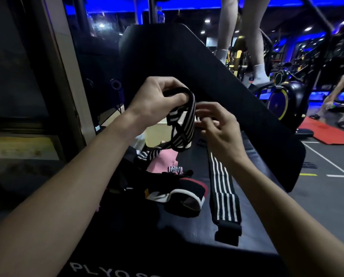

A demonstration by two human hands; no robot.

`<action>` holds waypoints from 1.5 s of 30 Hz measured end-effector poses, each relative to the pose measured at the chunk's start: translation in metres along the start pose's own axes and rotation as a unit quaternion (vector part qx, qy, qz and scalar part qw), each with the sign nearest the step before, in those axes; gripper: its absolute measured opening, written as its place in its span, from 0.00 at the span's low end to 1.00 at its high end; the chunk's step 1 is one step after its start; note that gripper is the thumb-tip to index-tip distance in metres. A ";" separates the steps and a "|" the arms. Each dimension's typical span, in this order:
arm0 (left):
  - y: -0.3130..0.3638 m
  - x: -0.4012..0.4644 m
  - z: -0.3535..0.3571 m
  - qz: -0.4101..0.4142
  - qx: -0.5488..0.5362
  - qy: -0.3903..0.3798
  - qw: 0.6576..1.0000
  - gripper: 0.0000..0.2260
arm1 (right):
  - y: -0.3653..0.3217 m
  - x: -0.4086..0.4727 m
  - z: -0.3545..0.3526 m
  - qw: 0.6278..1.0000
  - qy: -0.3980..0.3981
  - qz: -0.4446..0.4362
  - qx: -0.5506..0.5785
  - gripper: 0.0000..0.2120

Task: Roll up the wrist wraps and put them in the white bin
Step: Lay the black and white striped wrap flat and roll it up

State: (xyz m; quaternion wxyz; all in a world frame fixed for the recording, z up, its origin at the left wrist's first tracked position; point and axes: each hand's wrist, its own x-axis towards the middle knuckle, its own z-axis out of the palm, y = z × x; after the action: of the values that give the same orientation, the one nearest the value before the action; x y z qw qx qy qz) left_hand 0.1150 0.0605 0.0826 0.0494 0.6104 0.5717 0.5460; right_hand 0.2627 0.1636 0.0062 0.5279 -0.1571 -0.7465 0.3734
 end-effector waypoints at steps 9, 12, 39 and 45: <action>0.001 -0.015 0.018 0.043 -0.031 -0.057 0.997 0.07 | -0.010 -0.019 -0.006 0.998 -0.014 -0.043 -0.037 0.07; -0.014 -0.017 0.022 0.013 -0.002 -0.045 0.999 0.09 | -0.010 -0.022 -0.014 0.996 0.025 0.018 0.079 0.09; -0.073 -0.060 0.072 -0.056 0.200 -0.142 0.968 0.26 | 0.120 -0.042 -0.105 0.882 0.138 0.440 0.097 0.07; -0.061 -0.066 0.073 -0.197 -0.100 -0.221 0.950 0.24 | 0.137 -0.013 -0.120 0.894 0.145 0.417 0.080 0.06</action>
State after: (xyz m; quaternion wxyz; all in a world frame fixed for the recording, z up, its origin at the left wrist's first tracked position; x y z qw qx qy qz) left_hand 0.1453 0.0731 -0.0283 0.3416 0.5830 0.5980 0.4309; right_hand 0.3545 0.2949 -0.0821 0.4370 -0.4631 -0.4956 0.5908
